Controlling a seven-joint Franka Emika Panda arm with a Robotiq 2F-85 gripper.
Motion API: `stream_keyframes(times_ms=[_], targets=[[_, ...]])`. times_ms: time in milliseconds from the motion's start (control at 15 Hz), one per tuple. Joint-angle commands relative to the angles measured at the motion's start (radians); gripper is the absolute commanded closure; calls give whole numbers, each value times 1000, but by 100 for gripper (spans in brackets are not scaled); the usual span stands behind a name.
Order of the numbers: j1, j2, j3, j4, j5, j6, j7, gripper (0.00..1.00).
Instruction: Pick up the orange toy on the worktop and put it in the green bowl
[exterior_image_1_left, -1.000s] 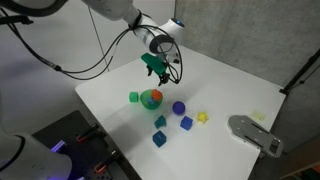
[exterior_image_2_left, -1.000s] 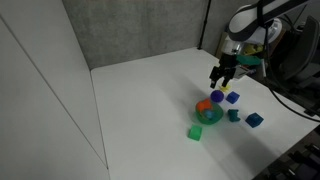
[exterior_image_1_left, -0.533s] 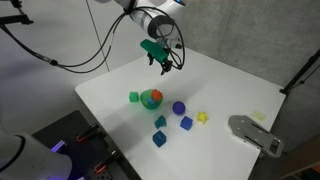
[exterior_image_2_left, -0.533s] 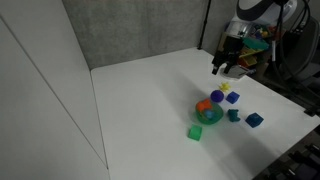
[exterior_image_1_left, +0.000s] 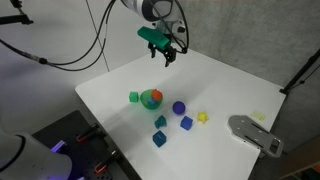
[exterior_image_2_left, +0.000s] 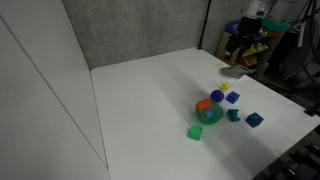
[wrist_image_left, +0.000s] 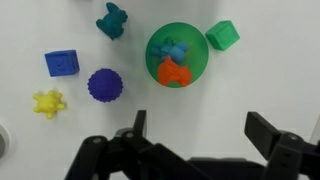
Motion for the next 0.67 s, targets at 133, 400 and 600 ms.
stream_keyframes(times_ms=[133,400,600], targets=[[21,-214,-41,-128,-88,-67,39,0],[22,-335,-51,-177,-147,-130,104,0],[20,-415,-48,-201,-202,-165,163,0]])
